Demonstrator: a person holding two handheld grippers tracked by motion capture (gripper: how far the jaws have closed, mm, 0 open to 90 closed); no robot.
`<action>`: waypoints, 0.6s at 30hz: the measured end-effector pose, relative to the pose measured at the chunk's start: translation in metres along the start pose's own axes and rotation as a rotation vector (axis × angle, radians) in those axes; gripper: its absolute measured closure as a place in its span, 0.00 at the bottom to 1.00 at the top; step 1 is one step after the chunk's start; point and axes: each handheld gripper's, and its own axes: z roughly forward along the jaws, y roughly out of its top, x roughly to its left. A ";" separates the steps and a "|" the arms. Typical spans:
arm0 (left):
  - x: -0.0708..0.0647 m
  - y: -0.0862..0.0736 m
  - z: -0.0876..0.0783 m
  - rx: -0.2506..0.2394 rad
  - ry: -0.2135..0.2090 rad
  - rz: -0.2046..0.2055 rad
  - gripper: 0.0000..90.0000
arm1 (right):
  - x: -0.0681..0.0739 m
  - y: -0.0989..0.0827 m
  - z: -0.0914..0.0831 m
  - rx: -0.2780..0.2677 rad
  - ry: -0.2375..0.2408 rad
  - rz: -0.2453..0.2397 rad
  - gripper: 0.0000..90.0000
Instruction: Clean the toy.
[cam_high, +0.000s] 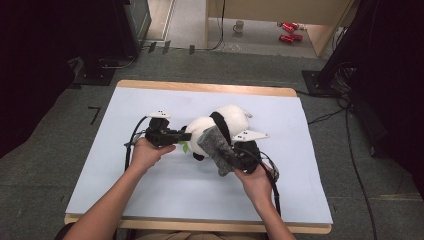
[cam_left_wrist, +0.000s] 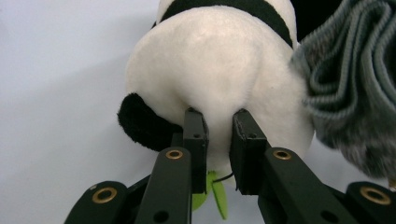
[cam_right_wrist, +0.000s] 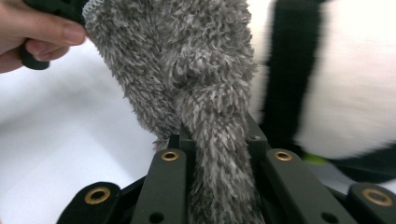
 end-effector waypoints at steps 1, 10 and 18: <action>0.003 0.000 -0.001 -0.001 -0.002 -0.003 0.87 | -0.003 0.000 -0.001 0.002 -0.004 0.007 0.85; 0.020 -0.004 -0.007 -0.009 0.031 0.011 0.86 | -0.031 0.002 -0.009 0.009 -0.063 0.070 0.86; 0.036 -0.007 -0.008 -0.022 0.049 -0.025 0.86 | -0.056 0.000 -0.018 -0.007 -0.096 0.107 0.85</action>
